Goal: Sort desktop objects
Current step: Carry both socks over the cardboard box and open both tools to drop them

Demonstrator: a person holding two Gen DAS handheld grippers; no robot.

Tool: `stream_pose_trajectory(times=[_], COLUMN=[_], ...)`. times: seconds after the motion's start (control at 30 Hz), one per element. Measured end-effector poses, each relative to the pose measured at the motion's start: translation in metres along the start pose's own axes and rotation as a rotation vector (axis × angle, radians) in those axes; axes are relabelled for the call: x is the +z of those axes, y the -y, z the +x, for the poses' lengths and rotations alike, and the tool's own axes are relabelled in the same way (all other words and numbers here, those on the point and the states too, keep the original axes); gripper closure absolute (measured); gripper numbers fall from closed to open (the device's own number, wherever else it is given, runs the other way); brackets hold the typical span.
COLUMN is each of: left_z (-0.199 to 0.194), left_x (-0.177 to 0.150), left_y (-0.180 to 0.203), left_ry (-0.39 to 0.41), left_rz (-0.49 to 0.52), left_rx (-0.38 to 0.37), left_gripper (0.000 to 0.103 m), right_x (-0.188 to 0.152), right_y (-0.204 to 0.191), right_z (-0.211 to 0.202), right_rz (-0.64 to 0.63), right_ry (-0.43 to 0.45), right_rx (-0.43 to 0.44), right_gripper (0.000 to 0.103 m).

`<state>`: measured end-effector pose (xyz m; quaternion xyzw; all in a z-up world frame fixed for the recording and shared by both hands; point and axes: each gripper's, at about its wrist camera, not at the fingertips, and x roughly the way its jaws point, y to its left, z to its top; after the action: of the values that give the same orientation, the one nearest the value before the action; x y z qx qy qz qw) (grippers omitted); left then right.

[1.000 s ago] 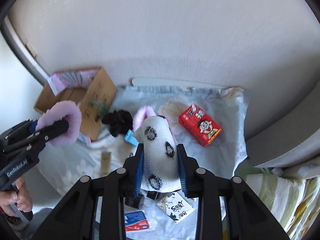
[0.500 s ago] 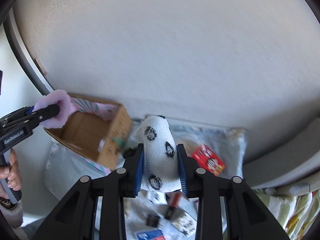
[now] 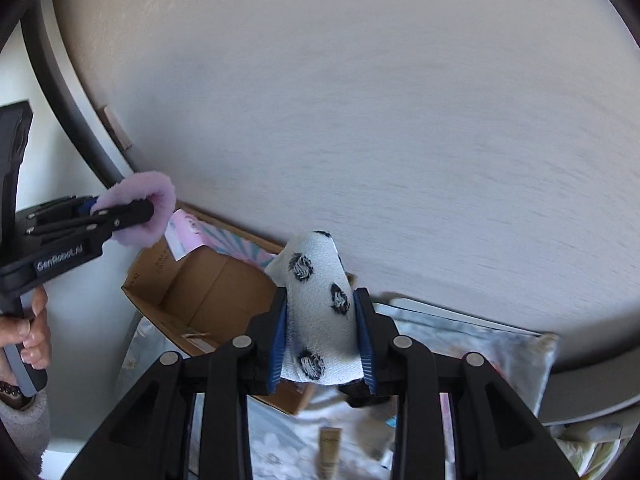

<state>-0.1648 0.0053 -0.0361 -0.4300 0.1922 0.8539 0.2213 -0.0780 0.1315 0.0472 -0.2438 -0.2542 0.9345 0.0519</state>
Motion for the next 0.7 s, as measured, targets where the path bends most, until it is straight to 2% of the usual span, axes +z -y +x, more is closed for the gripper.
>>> stream_pose_trajectory(times=[0.07,0.13,0.4,0.47,0.6,0.7], left_z=[0.015,0.03,0.086,0.096,0.109,0.111], left_x=[-0.002,-0.006,-0.029,-0.035,-0.049,-0.056], left_y=[-0.011,-0.019,-0.023,-0.022,-0.018,-0.019], left_ry=[-0.04,-0.085,-0.225,-0.25,-0.282,-0.295], left_rz=[-0.003,-0.002,0.039,0.046,0.073,0.082], left_rx=[-0.008,-0.009,0.02,0.025,0.051,0.055], left_gripper=[0.073,0.073,0.073,0.073,0.072,0.072], right_x=[0.003,0.009,0.001,-0.005,-0.014,-0.017], right_y=[-0.012,-0.029,-0.053,-0.061,-0.068,-0.074], right_z=[0.019,0.042,0.122,0.136,0.153,0.16], right_rz=[-0.007,0.079,0.088,0.06,0.057,0.061], right_ry=[-0.032,-0.145,-0.342,-0.383,-0.436,-0.471], right_rx=[0.009,-0.062,-0.111,-0.141,-0.122,-0.141], right_gripper=[0.074,0.074,0.074,0.074,0.074,0.074])
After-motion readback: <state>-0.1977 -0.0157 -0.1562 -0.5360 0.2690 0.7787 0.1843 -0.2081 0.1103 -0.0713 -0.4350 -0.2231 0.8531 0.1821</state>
